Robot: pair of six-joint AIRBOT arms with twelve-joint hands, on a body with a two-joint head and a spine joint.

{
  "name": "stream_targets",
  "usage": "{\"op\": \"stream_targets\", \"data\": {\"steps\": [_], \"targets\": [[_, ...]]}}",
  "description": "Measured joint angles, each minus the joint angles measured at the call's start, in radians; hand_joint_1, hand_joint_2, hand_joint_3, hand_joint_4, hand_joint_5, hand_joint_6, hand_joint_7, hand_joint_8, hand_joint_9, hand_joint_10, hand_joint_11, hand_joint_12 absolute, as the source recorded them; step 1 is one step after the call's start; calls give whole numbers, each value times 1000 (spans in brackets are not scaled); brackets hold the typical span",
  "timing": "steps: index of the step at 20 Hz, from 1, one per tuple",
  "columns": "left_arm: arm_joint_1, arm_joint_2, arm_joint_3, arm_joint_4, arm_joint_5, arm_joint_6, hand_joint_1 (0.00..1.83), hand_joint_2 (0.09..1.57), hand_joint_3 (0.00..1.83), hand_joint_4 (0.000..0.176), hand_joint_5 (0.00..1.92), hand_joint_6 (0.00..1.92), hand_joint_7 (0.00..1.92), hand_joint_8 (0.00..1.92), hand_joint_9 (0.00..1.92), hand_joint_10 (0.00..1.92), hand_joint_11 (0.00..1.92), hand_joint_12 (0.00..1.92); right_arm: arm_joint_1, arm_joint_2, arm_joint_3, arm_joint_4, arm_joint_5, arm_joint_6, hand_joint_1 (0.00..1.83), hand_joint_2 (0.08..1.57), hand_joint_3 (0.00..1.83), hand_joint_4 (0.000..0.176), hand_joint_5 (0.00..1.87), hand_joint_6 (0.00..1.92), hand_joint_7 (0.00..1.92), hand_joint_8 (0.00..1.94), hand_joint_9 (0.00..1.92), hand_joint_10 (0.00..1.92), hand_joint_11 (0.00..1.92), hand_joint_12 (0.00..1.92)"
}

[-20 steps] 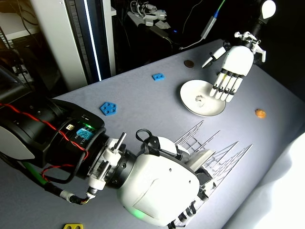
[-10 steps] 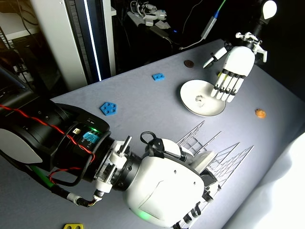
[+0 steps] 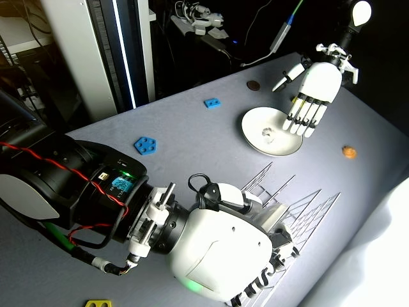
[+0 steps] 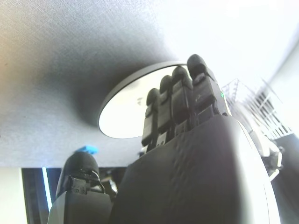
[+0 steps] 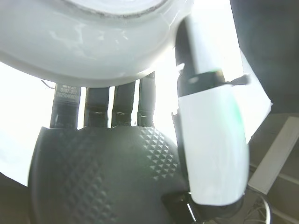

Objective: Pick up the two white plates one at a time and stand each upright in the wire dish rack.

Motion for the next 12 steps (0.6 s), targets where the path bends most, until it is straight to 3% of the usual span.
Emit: {"op": "stream_targets", "data": {"steps": [12], "targets": [[2, 0, 0, 0, 0, 0, 0, 1119, 1, 0, 146, 1, 145, 1, 123, 1, 0, 261, 8, 5, -2, -53, 33, 3, 1020, 1050, 1, 0, 546, 196, 649, 0, 474, 407, 79, 1470]]}}
